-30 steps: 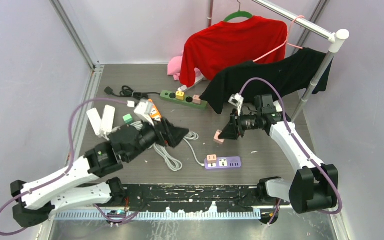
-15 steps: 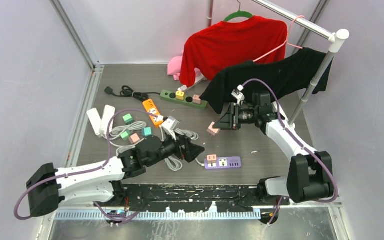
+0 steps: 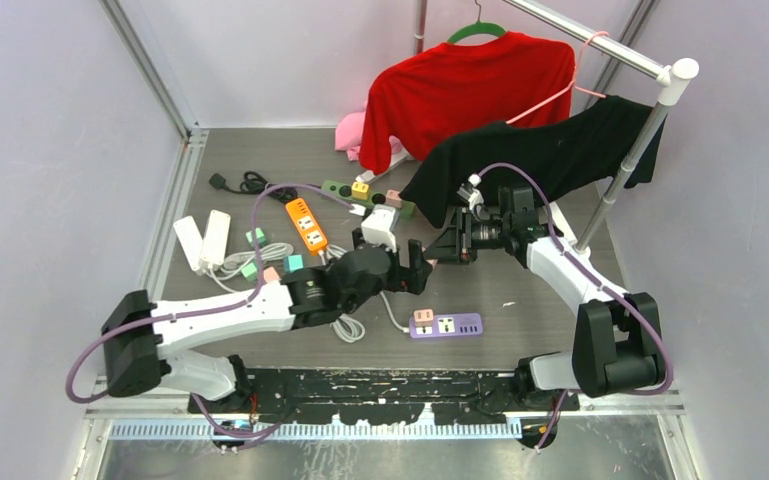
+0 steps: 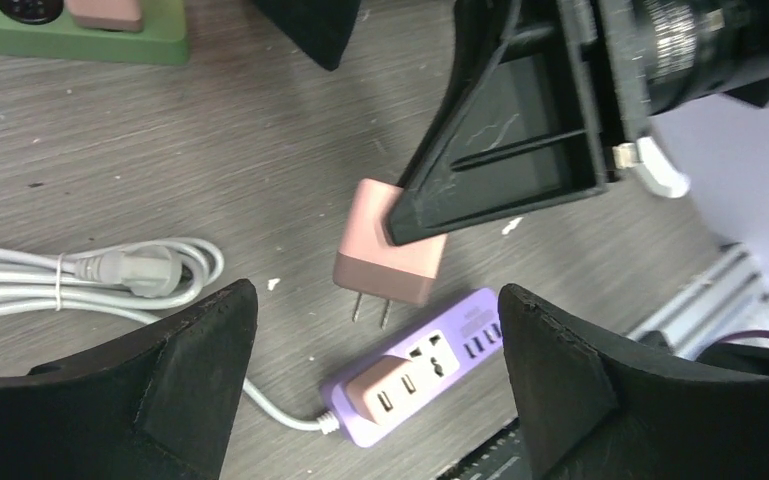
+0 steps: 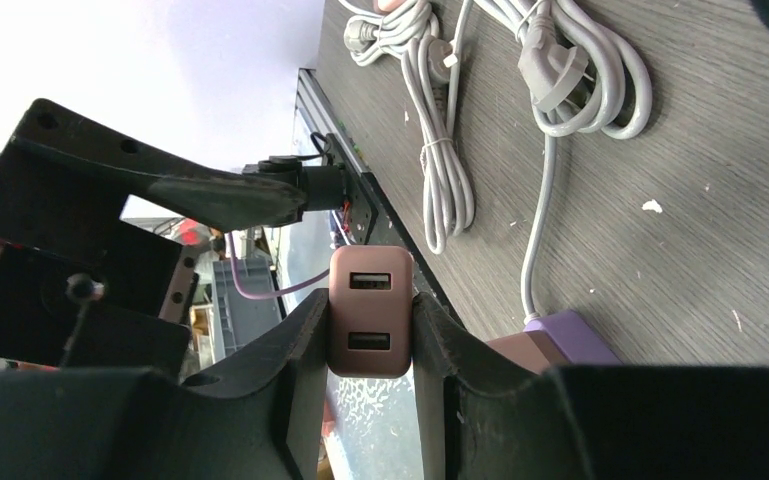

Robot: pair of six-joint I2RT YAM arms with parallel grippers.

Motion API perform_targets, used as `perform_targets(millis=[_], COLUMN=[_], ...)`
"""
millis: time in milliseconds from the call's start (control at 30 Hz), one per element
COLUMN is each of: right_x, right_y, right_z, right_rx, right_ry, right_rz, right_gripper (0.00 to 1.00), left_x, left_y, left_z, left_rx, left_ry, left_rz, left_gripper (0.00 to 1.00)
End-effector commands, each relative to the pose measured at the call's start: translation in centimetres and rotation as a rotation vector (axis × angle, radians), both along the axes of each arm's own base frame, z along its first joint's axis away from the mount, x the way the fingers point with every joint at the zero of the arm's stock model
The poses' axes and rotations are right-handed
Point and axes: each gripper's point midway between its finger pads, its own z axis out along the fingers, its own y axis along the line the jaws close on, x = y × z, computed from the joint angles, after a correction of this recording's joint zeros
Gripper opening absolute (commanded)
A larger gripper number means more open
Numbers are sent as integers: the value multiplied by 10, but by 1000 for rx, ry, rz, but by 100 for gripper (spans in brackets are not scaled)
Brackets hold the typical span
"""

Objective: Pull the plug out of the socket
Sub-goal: Place the plug at the center of the board.

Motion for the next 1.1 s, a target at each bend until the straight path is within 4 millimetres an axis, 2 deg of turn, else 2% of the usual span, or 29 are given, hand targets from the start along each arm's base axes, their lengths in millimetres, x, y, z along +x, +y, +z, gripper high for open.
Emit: perform_targets(millis=[0, 67, 133, 433, 633, 700, 833, 867, 900, 1067], right_x=[5, 5, 5, 5, 4, 3, 3, 2, 2, 0], right_y=[3, 3, 3, 3, 4, 4, 4, 4, 4, 2], right_z=[13, 12, 10, 6, 6, 6, 5, 5, 6, 8], right_rx=[19, 18, 13, 5, 3, 3, -1, -2, -3, -22], right_ry=[-29, -26, -24, -17, -15, -15, -18, -20, -23, -73], right_rz=[13, 14, 16, 21, 28, 31, 37, 38, 40, 61], right_gripper=[3, 3, 3, 4, 4, 5, 9, 11, 16, 47], left_x=[15, 17, 21, 22, 27, 28, 31, 31, 32, 30], left_y=[2, -4, -6, -36, -43, -44, -45, -44, -43, -26], left_z=[-10, -15, -16, -22, -30, -30, -29, -30, -31, -36], left_rx=[130, 155, 177, 168, 154, 141, 121, 122, 124, 122], left_ry=[-23, -38, -54, -45, -6, 8, 23, 26, 29, 22], left_rz=[67, 52, 53, -40, -70, -78, -93, -95, -95, -70], left_gripper=[88, 80, 76, 73, 60, 51, 19, 9, 2, 0])
